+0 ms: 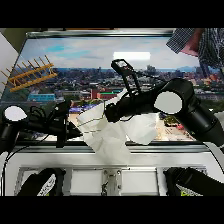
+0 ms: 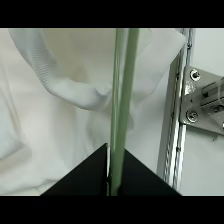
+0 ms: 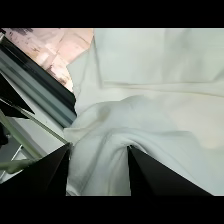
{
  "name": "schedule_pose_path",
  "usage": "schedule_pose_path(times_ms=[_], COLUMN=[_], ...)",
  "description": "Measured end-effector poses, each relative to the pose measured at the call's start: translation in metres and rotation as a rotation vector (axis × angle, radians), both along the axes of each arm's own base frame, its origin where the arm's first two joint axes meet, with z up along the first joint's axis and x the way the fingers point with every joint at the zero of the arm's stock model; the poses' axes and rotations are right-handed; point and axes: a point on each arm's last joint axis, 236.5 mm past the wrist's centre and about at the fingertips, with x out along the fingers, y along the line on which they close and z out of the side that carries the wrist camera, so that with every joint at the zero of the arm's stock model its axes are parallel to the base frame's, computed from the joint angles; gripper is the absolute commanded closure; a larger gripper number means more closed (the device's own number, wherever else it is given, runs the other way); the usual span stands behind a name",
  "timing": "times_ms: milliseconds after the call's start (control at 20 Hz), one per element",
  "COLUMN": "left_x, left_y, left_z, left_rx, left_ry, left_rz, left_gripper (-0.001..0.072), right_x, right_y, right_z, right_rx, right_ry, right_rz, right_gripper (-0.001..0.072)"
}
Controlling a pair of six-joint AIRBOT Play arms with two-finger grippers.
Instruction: Fold the clothes and pants, and hang the long-sleeved shirts on hangers.
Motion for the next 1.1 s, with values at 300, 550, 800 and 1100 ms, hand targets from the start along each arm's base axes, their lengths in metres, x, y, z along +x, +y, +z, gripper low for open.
schedule_pose_path(times_ms=[300, 550, 800, 1100], left_x=[0.002, -0.011, -0.010, 0.011], left_y=[-0.002, 0.000, -0.004, -0.019], left_z=[0.000, -0.017, -0.030, -0.028], left_rx=[-0.010, 0.000, -0.019, -0.126], left_ry=[0.005, 0.057, 0.045, -0.059], left_rz=[0.016, 0.010, 0.023, 0.079], left_gripper=[0.0692, 0.0692, 0.0692, 0.0692], right_x=[0.007, 0.018, 0.023, 0.023], right_y=[-0.023, -0.041, -0.051, -0.080], right_z=[0.013, 0.026, 0.033, 0.029], right_rx=[-0.006, 0.014, 0.016, -0.059], right_ry=[-0.033, -0.061, -0.079, -0.076], right_rz=[-0.044, -0.097, -0.127, -0.184], right_gripper=[0.0006, 0.0006, 0.0145, 0.0201])
